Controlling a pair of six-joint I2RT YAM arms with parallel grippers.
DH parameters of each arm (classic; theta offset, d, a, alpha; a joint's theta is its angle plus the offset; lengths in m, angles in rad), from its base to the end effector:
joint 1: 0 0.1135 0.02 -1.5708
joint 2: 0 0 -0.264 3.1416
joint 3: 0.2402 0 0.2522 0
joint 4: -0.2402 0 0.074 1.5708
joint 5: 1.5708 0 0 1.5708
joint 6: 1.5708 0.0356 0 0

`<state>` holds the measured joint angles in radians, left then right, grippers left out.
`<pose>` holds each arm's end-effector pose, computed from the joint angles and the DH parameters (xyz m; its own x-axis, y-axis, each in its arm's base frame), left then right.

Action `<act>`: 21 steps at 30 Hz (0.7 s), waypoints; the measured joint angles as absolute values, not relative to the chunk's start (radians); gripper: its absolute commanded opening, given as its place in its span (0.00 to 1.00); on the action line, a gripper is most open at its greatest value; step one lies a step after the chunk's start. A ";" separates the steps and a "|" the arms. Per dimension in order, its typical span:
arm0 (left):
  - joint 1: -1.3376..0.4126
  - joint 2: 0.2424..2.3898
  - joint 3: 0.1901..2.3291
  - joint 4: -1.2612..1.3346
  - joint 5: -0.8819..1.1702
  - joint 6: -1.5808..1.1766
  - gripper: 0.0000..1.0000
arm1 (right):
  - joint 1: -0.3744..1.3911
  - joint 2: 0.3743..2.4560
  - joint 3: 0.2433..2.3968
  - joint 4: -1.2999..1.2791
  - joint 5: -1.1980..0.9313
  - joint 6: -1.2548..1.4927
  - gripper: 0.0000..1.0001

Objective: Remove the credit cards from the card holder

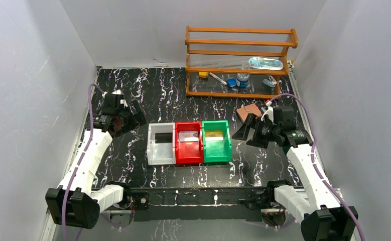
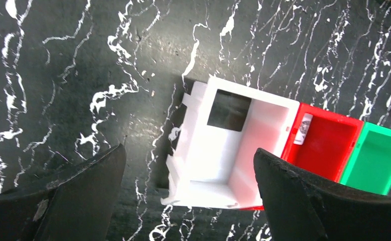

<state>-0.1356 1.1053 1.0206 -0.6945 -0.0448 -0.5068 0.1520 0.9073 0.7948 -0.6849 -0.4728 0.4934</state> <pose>0.2267 -0.0293 0.3115 -0.6590 -0.3995 -0.6373 -0.2475 0.9153 -0.3178 0.1768 0.0435 0.2780 -0.8357 0.2986 -0.4609 -0.0607 0.7840 0.6178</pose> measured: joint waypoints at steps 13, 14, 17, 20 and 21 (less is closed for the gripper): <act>-0.132 0.955 0.864 -0.679 0.146 -0.603 0.98 | 0.310 1.060 0.671 -0.563 -0.530 0.595 0.97; -0.132 0.966 0.853 -0.673 0.161 -0.606 0.98 | 0.324 1.087 0.671 -0.547 -0.528 0.604 0.97; -0.132 1.003 0.819 -0.641 0.209 -0.613 0.98 | 0.356 1.156 0.671 -0.488 -0.523 0.628 0.97; -0.132 1.034 0.779 -0.597 0.263 -0.623 0.98 | 0.373 1.208 0.676 -0.445 -0.517 0.654 0.97; -0.132 1.046 0.772 -0.587 0.277 -0.626 0.98 | 0.378 1.224 0.683 -0.434 -0.515 0.661 0.97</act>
